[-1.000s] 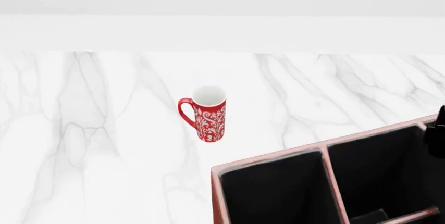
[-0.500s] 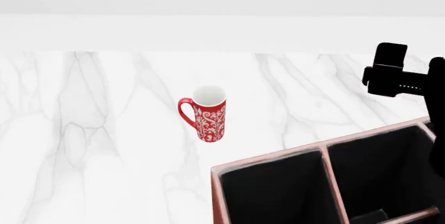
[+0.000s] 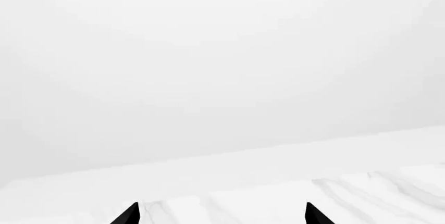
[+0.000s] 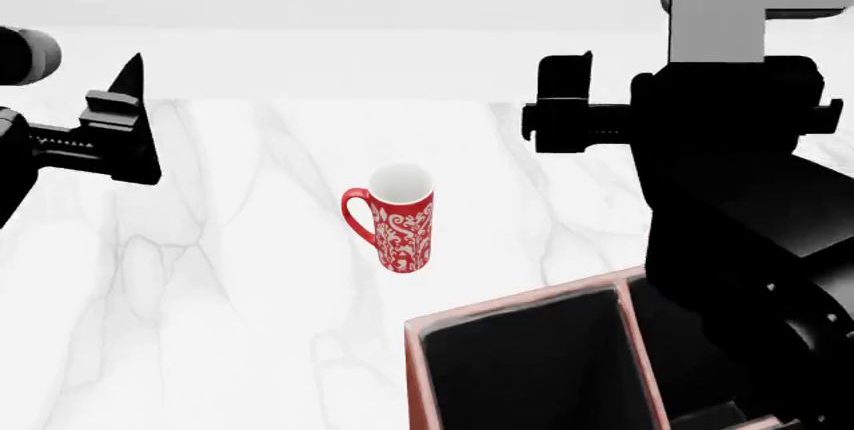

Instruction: Pick up the book and place it in the right compartment of the caddy.

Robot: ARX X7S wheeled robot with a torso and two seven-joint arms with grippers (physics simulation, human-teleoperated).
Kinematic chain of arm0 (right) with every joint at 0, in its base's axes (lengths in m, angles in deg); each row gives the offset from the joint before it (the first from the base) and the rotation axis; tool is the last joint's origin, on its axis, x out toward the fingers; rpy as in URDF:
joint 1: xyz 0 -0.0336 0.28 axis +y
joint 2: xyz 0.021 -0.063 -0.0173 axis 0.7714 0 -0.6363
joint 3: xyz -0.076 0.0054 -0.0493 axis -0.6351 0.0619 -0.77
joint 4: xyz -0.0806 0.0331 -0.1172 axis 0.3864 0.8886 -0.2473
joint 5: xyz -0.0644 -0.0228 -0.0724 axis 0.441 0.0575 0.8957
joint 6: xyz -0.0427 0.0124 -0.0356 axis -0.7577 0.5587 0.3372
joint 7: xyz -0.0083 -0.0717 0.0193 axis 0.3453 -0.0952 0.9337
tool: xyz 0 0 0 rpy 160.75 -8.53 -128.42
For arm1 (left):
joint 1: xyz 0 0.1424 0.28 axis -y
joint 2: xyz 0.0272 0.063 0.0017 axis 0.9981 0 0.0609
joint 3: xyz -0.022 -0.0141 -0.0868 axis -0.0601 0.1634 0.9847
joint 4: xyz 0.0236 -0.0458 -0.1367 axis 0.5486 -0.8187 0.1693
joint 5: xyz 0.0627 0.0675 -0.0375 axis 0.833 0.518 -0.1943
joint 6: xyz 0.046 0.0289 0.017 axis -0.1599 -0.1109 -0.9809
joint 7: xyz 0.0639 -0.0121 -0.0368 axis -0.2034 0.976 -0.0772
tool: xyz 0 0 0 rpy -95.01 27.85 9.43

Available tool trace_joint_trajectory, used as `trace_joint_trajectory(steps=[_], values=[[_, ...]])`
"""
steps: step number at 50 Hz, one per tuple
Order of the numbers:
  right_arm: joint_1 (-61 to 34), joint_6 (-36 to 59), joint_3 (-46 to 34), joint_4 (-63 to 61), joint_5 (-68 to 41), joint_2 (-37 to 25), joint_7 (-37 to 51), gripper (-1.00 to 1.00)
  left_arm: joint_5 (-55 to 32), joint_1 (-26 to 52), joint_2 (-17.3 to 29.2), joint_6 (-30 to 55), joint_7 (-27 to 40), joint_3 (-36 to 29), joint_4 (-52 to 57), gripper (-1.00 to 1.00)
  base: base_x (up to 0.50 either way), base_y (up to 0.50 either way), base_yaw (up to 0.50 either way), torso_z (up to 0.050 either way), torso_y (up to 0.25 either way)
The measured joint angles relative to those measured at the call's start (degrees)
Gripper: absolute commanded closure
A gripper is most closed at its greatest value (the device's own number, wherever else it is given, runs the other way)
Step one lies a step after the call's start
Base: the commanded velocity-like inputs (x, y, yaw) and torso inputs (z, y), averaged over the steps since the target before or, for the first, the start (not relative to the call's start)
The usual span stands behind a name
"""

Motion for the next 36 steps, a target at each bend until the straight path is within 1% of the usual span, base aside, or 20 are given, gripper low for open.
trace_joint_trajectory(steps=[16,36], values=[[-0.84,0.36,-1.09,-2.85,-1.29,2.53,-0.64,-1.0,2.48,6.69,-3.01,-1.62,-2.06,-5.54,-5.5,-1.0,0.0,0.0,0.0,0.0,0.0],[-1.54,0.95,-1.51,-4.78,-2.7,3.82,-0.98,-1.0,3.13,9.68,-4.41,-2.01,-2.89,-7.99,-7.06,-1.0,0.0,0.0,0.0,0.0,0.0]])
